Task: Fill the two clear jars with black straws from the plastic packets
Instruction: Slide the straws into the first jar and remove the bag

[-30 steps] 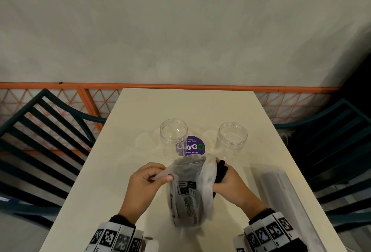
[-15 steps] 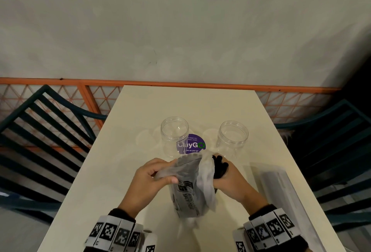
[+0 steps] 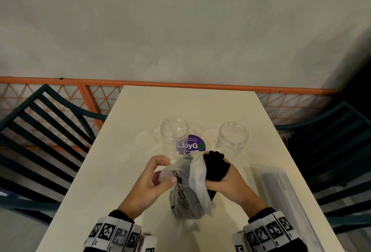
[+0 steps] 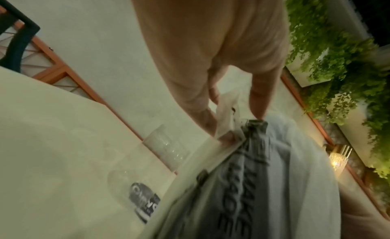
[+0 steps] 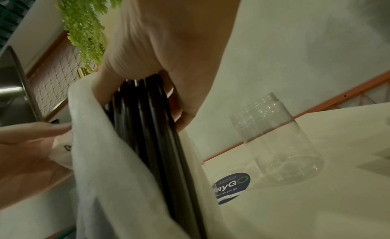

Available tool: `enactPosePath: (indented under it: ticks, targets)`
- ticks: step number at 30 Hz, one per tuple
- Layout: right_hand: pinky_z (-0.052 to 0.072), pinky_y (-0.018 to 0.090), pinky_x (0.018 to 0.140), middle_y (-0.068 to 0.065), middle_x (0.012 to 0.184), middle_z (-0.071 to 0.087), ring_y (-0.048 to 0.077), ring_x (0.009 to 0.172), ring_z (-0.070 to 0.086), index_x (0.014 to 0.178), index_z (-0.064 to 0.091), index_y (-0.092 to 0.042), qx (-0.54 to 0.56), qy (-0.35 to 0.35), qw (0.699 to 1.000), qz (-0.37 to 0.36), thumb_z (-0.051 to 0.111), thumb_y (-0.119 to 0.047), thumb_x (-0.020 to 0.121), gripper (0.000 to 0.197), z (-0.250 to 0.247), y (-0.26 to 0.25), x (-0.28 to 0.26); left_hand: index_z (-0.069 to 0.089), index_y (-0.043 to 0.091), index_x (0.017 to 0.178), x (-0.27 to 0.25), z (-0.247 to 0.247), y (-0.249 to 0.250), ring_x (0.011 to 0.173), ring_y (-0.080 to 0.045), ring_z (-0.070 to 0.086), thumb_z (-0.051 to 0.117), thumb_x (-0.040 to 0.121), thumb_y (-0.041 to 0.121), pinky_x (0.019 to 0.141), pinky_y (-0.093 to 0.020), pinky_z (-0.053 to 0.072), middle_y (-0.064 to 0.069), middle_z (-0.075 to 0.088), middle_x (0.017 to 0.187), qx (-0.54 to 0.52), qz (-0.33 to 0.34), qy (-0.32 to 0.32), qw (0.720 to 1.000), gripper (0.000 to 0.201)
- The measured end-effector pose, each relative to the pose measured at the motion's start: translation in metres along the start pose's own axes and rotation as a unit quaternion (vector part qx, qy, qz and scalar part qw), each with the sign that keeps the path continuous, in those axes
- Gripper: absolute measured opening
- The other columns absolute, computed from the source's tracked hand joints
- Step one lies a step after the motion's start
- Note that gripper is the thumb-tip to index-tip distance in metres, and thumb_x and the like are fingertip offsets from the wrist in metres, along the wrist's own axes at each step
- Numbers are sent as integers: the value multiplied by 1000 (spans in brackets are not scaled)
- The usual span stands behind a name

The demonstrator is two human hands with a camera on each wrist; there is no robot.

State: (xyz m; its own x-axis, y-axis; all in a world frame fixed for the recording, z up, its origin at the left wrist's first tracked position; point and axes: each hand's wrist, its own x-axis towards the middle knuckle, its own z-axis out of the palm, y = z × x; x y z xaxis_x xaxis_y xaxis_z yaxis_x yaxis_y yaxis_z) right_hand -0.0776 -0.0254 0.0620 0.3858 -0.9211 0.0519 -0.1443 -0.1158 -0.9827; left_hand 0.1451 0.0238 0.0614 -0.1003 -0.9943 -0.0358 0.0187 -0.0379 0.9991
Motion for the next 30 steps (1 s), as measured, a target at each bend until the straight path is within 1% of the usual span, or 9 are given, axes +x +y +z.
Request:
enactPosePath:
  ticks: [2, 3, 7, 11, 15, 17, 19, 24, 30]
  targets:
    - [47, 12, 80, -16, 98, 68, 3, 97, 63, 106, 58, -20, -7, 6, 1000, -13, 76, -22, 58, 52, 2, -4, 2, 64, 31, 107, 5, -1, 5, 83, -5, 62, 75, 62, 34, 75, -16, 50, 15, 61, 94, 71, 32, 2, 997, 47]
    - [46, 12, 80, -16, 99, 67, 3, 97, 62, 107, 57, -21, -6, 5, 1000, -22, 76, -19, 59, 51, 4, -7, 3, 71, 29, 95, 8, 0, 5, 82, -2, 62, 76, 58, 36, 74, -14, 49, 15, 64, 92, 91, 45, 32, 994, 38]
    - [45, 9, 84, -16, 106, 64, 3, 103, 60, 111, 54, -22, -4, 5, 999, -47, 77, -8, 63, 55, 6, -16, 8, 66, 3, 61, 17, 8, 2, 62, -5, 56, 79, 64, 7, 59, -14, 44, 6, 67, 69, 57, 46, 129, 989, 15]
    - [47, 15, 87, -13, 106, 64, 8, 107, 59, 111, 53, -24, -7, 24, 999, -42, 81, -18, 61, 57, 2, -12, 10, 44, 7, 63, 14, 16, -4, 57, -9, 45, 62, 80, 4, 57, -19, 38, 4, 56, 60, -45, 4, 113, 993, 25]
    - [48, 24, 92, -11, 108, 62, 7, 111, 57, 111, 52, -33, -40, 11, 999, -21, 83, -35, 57, 63, 5, -5, 9, 40, 13, 75, 16, 14, -14, 68, -22, 37, 52, 74, 8, 61, -34, 35, -11, 42, 69, -119, -41, 141, 982, 13]
    - [42, 16, 96, -13, 118, 52, 2, 119, 48, 112, 45, -46, -70, -17, 997, -15, 87, -36, 52, 74, 6, -4, 8, 47, 19, 100, 18, 8, -14, 71, -26, 49, 50, 80, 4, 64, -36, 43, -13, 54, 78, -133, -43, 117, 983, 26]
    - [35, 2, 92, -21, 120, 44, -14, 118, 41, 115, 38, -44, -89, -70, 994, -12, 90, -21, 53, 84, 7, 0, 7, 52, 23, 116, 20, 3, -14, 78, -21, 62, 49, 81, 6, 67, -32, 51, -6, 66, 88, -108, -32, 86, 990, 39]
    - [34, -1, 89, -24, 127, 42, -20, 115, 38, 133, 26, -35, -136, -156, 977, 49, 89, -29, 55, 101, 11, 27, 2, 60, 1, 85, 18, 1, -10, 67, -21, 61, 50, 72, 8, 58, -27, 51, -6, 66, 68, -137, -63, 79, 985, 18]
    - [30, -6, 86, -20, 131, 31, -28, 115, 27, 135, 15, -34, -149, -155, 974, 77, 84, -28, 63, 100, 11, 35, 4, 51, 7, 69, 16, 3, -9, 70, -25, 46, 52, 78, 24, 65, -36, 38, -14, 49, 69, -72, -65, 130, 987, 20]
